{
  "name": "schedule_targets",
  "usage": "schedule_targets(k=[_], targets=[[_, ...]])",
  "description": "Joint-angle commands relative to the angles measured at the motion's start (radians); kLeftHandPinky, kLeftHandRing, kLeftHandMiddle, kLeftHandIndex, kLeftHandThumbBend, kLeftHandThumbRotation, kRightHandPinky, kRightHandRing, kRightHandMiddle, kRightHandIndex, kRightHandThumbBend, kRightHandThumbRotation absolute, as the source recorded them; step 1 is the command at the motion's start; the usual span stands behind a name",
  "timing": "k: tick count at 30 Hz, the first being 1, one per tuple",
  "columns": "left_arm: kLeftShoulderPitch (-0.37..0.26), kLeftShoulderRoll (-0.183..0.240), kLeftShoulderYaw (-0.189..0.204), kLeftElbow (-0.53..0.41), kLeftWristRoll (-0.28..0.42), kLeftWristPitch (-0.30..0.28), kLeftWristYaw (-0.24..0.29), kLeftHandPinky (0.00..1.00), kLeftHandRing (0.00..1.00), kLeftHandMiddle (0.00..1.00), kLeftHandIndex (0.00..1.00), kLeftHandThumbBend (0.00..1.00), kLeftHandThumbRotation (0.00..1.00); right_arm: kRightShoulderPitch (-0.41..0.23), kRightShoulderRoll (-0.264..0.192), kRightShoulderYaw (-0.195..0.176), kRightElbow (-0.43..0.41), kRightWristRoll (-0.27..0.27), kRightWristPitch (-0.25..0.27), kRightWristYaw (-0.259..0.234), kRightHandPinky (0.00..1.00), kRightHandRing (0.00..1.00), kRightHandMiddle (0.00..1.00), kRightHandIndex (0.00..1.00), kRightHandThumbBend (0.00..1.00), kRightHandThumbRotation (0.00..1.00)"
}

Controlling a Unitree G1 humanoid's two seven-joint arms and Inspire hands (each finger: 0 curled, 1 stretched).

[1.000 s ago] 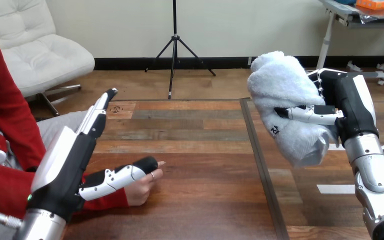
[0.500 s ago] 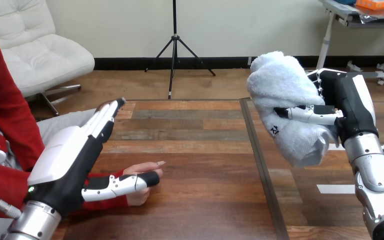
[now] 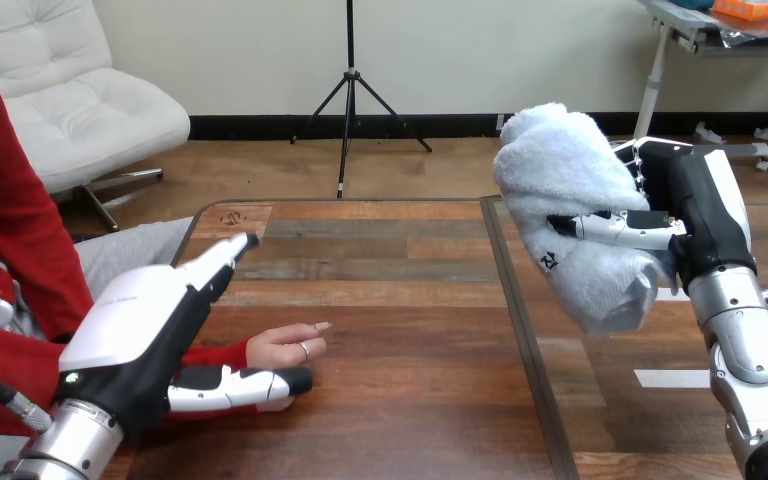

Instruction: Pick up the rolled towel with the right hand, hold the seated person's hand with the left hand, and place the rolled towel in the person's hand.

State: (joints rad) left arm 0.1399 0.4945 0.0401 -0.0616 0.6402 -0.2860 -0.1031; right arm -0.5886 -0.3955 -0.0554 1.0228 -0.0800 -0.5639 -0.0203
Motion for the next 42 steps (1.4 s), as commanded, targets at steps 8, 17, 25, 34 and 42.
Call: schedule_targets(k=[8, 17, 25, 34, 42], targets=[[-0.088, 0.044, -0.018, 0.021, 0.039, 0.032, 0.023, 0.88, 0.92, 0.95, 0.93, 1.0, 0.71, -0.051, -0.013, -0.027, -0.081, 0.017, -0.004, 0.001, 0.29, 0.34, 0.41, 0.43, 0.82, 0.0], [-0.105, 0.059, -0.032, 0.043, 0.086, 0.052, 0.042, 0.87, 0.92, 0.94, 0.93, 1.0, 0.71, -0.048, -0.014, -0.026, -0.088, 0.018, 0.0, 0.005, 0.3, 0.35, 0.41, 0.43, 0.82, 0.0], [-0.115, 0.069, -0.043, 0.04, 0.102, 0.092, 0.018, 0.88, 0.93, 0.95, 0.94, 1.0, 0.7, -0.045, -0.015, -0.028, -0.096, 0.019, 0.004, 0.006, 0.3, 0.35, 0.41, 0.43, 0.81, 0.0], [-0.13, 0.08, -0.056, 0.046, 0.11, 0.129, 0.001, 0.88, 0.93, 0.95, 0.93, 1.0, 0.65, -0.04, -0.015, -0.033, -0.107, 0.024, 0.008, 0.013, 0.3, 0.35, 0.41, 0.43, 0.81, 0.0], [-0.148, 0.094, -0.072, 0.064, 0.124, 0.15, -0.011, 0.88, 0.92, 0.95, 0.92, 1.0, 0.62, -0.035, -0.017, -0.031, -0.111, 0.014, -0.003, 0.006, 0.31, 0.35, 0.41, 0.43, 0.81, 0.0]])
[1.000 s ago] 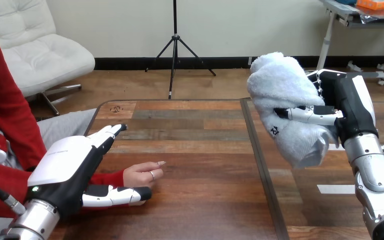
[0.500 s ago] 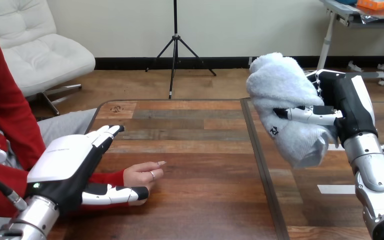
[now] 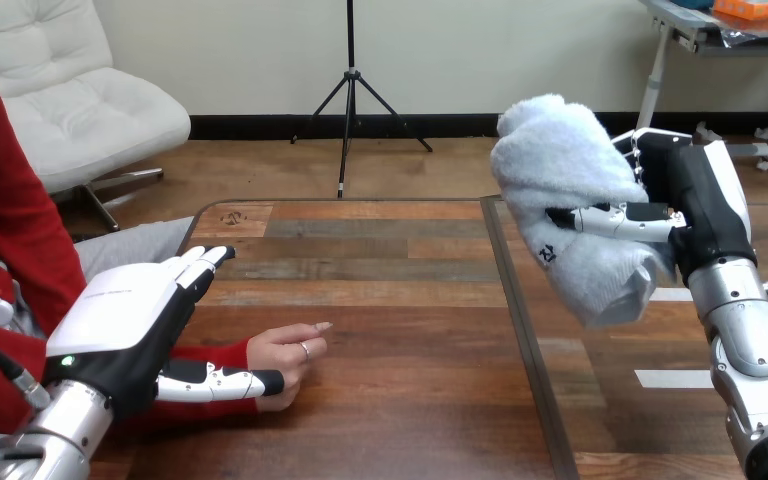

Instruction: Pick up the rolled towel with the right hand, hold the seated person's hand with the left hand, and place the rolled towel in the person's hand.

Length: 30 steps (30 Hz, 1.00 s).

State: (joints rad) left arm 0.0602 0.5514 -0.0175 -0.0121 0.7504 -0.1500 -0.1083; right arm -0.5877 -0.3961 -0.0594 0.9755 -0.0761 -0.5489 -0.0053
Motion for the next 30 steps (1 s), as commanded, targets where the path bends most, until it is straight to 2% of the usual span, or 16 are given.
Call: schedule_targets(k=[1, 10, 22, 30], targets=[[-0.071, 0.039, -0.016, 0.016, 0.015, 0.015, -0.007, 0.88, 0.92, 0.95, 0.92, 1.0, 0.62, -0.036, -0.017, -0.026, -0.064, 0.009, -0.018, -0.011, 0.31, 0.35, 0.41, 0.43, 0.81, 0.0], [-0.095, 0.054, -0.037, 0.055, 0.028, 0.016, -0.003, 0.87, 0.92, 0.94, 0.91, 1.0, 0.6, -0.035, -0.02, -0.024, -0.064, 0.005, -0.021, -0.009, 0.3, 0.35, 0.41, 0.43, 0.81, 0.0], [-0.133, 0.065, -0.072, 0.119, 0.033, 0.028, -0.008, 0.87, 0.92, 0.94, 0.89, 1.0, 0.56, -0.032, -0.012, -0.033, -0.074, 0.025, -0.012, 0.006, 0.3, 0.34, 0.4, 0.43, 0.81, 0.0], [-0.156, 0.071, -0.092, 0.157, 0.028, 0.014, -0.01, 0.88, 0.92, 0.94, 0.89, 1.0, 0.56, -0.034, -0.012, -0.037, -0.072, 0.03, -0.017, 0.014, 0.29, 0.34, 0.4, 0.43, 0.81, 0.0]])
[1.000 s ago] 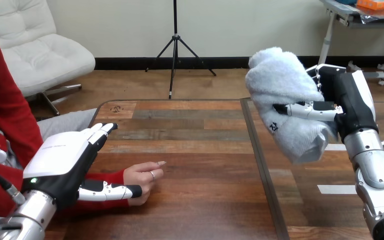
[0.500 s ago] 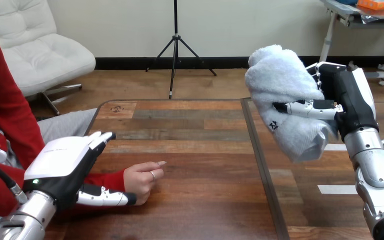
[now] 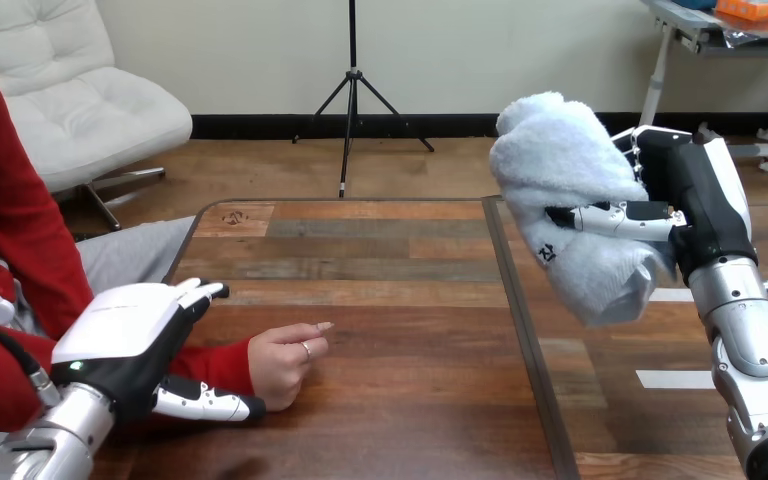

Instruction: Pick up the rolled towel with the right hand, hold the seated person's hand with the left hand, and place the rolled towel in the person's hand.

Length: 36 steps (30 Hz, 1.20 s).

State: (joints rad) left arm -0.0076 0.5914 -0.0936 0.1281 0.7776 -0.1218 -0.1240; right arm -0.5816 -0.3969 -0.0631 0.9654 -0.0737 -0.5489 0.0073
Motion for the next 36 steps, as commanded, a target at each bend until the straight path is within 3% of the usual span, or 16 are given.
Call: schedule_targets(k=[1, 20, 36], targets=[[-0.091, 0.031, -0.017, 0.02, -0.001, -0.015, 0.007, 0.88, 0.92, 0.93, 0.88, 1.0, 0.55, -0.041, -0.011, -0.034, -0.061, 0.029, -0.017, 0.003, 0.29, 0.34, 0.4, 0.43, 0.81, 0.0], [-0.139, 0.053, -0.07, 0.089, 0.007, -0.034, 0.006, 0.87, 0.9, 0.91, 0.87, 1.0, 0.52, -0.042, -0.013, -0.044, -0.06, 0.021, -0.021, 0.006, 0.3, 0.35, 0.4, 0.43, 0.81, 0.0], [-0.168, 0.051, -0.089, 0.155, -0.013, -0.064, 0.019, 0.86, 0.88, 0.9, 0.86, 1.0, 0.44, -0.038, -0.007, -0.05, -0.069, 0.031, -0.016, 0.013, 0.29, 0.34, 0.4, 0.43, 0.81, 0.0]])
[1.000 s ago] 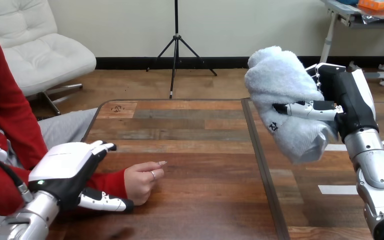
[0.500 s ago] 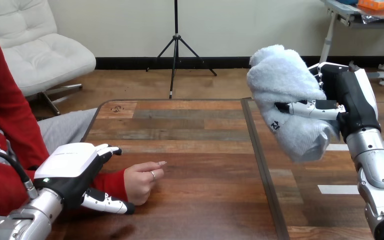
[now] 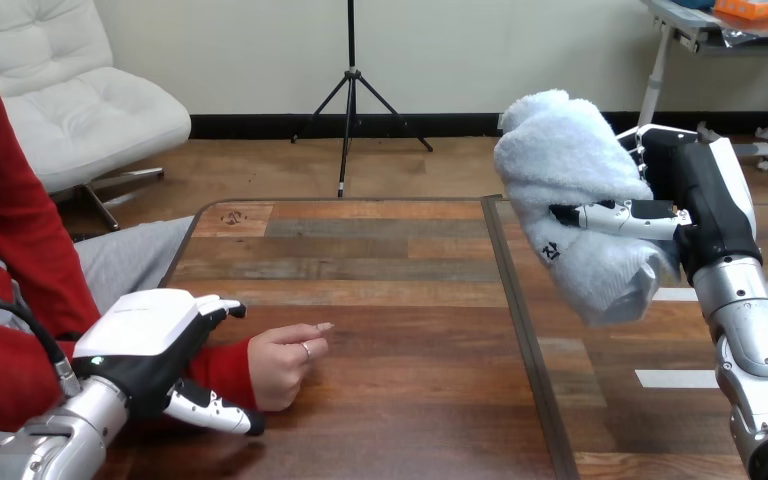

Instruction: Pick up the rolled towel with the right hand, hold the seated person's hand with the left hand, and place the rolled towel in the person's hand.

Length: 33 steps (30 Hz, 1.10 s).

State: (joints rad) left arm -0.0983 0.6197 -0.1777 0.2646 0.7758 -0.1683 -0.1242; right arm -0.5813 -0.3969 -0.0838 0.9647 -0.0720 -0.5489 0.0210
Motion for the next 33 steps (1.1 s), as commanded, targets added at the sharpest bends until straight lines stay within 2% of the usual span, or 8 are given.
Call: schedule_targets(k=[1, 7, 21, 33], targets=[[-0.078, 0.023, -0.005, 0.021, -0.011, -0.018, 0.02, 0.86, 0.88, 0.89, 0.86, 1.0, 0.44, -0.039, -0.007, -0.03, -0.069, 0.03, -0.016, 0.0, 0.29, 0.34, 0.4, 0.43, 0.81, 0.0], [-0.083, 0.024, -0.01, 0.025, -0.008, -0.009, 0.006, 0.85, 0.87, 0.89, 0.85, 0.98, 0.42, -0.038, -0.007, -0.031, -0.071, 0.03, -0.016, 0.001, 0.29, 0.34, 0.4, 0.43, 0.81, 0.0], [-0.086, 0.026, -0.022, 0.034, 0.009, 0.002, 0.012, 0.83, 0.86, 0.87, 0.84, 0.96, 0.39, -0.027, -0.007, -0.025, -0.091, 0.017, -0.01, -0.009, 0.3, 0.34, 0.4, 0.43, 0.81, 0.0], [-0.089, 0.025, -0.027, 0.049, 0.018, 0.002, 0.035, 0.83, 0.85, 0.86, 0.83, 0.94, 0.37, -0.019, 0.002, -0.033, -0.113, 0.043, 0.008, 0.008, 0.3, 0.35, 0.4, 0.43, 0.81, 0.0]])
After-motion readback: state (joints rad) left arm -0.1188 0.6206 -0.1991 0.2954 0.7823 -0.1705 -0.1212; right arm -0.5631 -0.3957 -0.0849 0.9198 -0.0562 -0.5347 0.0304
